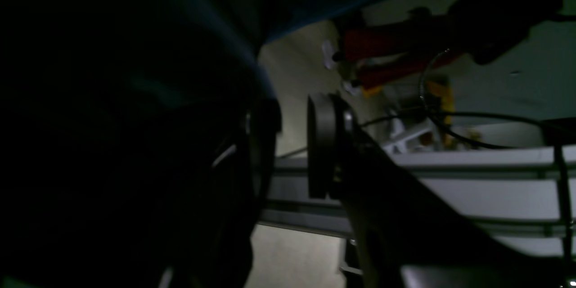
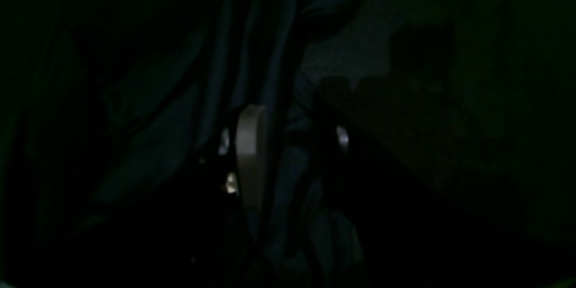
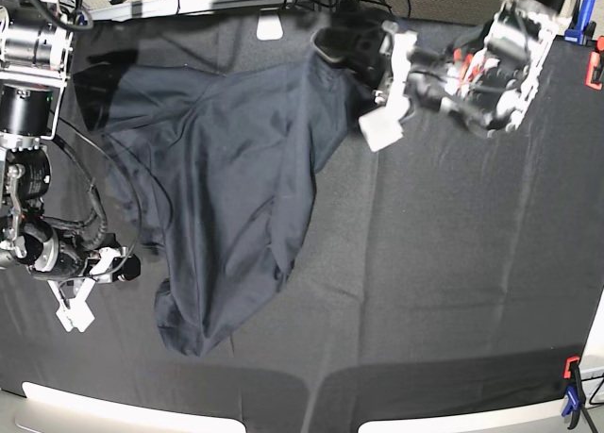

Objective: Layout the t-shirt on the table in an organized manner, then fold the t-shirt properly
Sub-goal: 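Drag the grasped shirt edge with the left gripper toward the collar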

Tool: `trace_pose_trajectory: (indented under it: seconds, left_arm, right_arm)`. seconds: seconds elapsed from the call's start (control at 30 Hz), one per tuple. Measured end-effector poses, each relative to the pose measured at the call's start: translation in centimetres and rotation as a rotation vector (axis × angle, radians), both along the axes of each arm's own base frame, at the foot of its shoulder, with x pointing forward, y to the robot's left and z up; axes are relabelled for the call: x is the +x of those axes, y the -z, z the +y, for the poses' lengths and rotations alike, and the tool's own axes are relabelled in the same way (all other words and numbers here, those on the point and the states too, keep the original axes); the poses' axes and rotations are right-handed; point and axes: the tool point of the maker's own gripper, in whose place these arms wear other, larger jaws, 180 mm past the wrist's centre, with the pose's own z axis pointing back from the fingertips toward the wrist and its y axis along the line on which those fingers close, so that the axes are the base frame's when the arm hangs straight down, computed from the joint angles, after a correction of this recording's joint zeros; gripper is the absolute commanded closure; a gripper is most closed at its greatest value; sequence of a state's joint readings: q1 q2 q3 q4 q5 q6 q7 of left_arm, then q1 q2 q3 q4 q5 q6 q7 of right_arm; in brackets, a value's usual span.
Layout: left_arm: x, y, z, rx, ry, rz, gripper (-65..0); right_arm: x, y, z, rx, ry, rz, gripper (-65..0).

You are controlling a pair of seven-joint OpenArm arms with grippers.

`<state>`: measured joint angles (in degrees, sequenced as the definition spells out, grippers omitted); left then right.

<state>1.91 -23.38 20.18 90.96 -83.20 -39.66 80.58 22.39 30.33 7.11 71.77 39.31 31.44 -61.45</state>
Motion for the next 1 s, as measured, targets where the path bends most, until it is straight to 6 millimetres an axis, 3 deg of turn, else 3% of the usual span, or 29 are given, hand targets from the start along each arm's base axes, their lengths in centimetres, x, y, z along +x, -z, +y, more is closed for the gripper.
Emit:
trace_pose_trajectory:
  seconds: [0.37, 0.5, 0.7, 0.8, 1.0]
  left_arm:
    - [7.8, -2.9, 4.4, 0.013, -0.206, -0.158, -14.7]
    - [9.1, -0.2, 5.9, 0.174, -0.263, -0.229, -14.7]
    - [8.3, 1.9, 4.7, 0.174, -0.362, -0.228, -17.3]
    - [7.9, 2.8, 4.1, 0.212, -0.348, -0.241, -20.3]
    - [6.2, 3.8, 3.2, 0.225, -0.301, -0.215, -20.3]
  right_arm:
    - [0.0, 0.0, 0.1, 0.002, -0.001, 0.002, -19.3]
    - [0.0, 0.0, 0.0, 0.002, -0.001, 0.003, -19.3]
    - [0.0, 0.0, 0.0, 0.002, -0.001, 0.002, -19.3]
    - [-0.1, 0.1, 0.0, -0.002, -0.001, 0.004, -19.3]
    - [-0.1, 0.1, 0.0, 0.001, -0.001, 0.003, -19.3]
